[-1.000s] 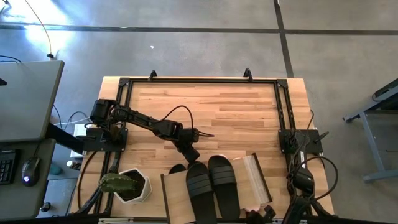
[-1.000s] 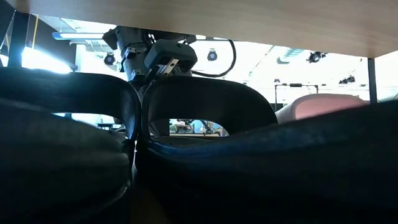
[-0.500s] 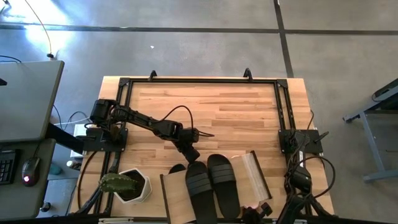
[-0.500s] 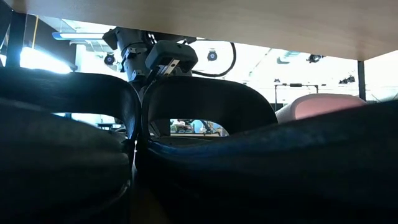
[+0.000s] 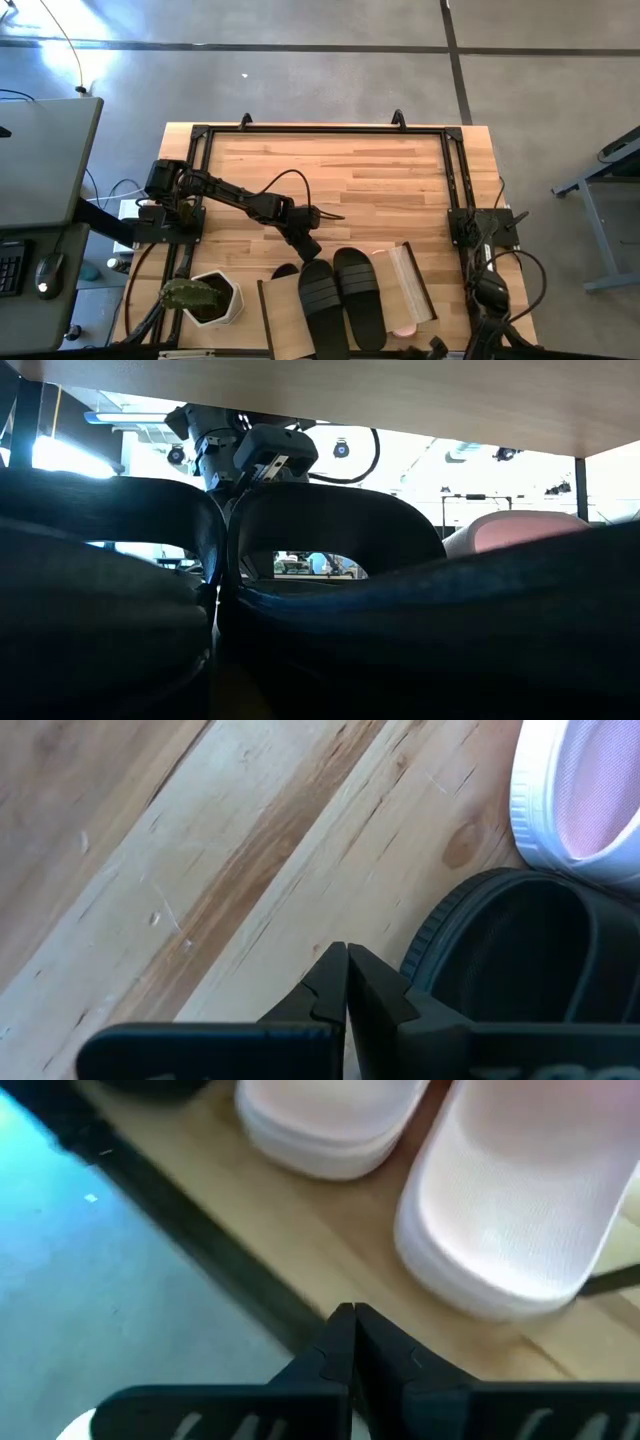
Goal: Pick and place slides into the shelf
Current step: Adjust the slippers under the shelf
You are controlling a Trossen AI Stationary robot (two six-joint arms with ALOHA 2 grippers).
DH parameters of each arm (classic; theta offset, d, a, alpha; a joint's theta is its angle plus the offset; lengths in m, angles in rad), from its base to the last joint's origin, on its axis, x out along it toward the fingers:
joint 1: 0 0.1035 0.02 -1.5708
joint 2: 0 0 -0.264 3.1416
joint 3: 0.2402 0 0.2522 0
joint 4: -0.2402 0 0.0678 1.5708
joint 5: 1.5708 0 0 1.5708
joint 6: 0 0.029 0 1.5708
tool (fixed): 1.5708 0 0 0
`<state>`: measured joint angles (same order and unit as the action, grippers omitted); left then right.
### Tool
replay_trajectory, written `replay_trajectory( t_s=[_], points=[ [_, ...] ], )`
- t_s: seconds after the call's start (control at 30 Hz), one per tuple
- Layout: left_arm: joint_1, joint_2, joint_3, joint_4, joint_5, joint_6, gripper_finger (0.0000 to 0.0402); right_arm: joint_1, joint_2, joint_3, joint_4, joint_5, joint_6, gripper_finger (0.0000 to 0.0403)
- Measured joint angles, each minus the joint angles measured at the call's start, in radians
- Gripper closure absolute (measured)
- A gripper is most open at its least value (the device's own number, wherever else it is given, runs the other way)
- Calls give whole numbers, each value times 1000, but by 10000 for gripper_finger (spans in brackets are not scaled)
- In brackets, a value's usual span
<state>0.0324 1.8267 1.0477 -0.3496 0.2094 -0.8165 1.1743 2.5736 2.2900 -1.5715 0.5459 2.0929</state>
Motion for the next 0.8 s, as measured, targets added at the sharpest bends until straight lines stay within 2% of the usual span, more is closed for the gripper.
replay_trajectory(
  t_s=[0.17,0.53,0.7,0.8],
  points=[
    [0,0,0,2,-20,0,401,30,0,64,1,0,-3,403],
    [0,0,0,7,-25,-2,401,74,-69,60,1,-10,57,403],
    [0,0,0,13,-7,-2,402,70,-71,-42,144,-43,95,403],
    [0,0,0,11,11,-2,401,67,-71,-82,212,-26,98,403]
  ],
)
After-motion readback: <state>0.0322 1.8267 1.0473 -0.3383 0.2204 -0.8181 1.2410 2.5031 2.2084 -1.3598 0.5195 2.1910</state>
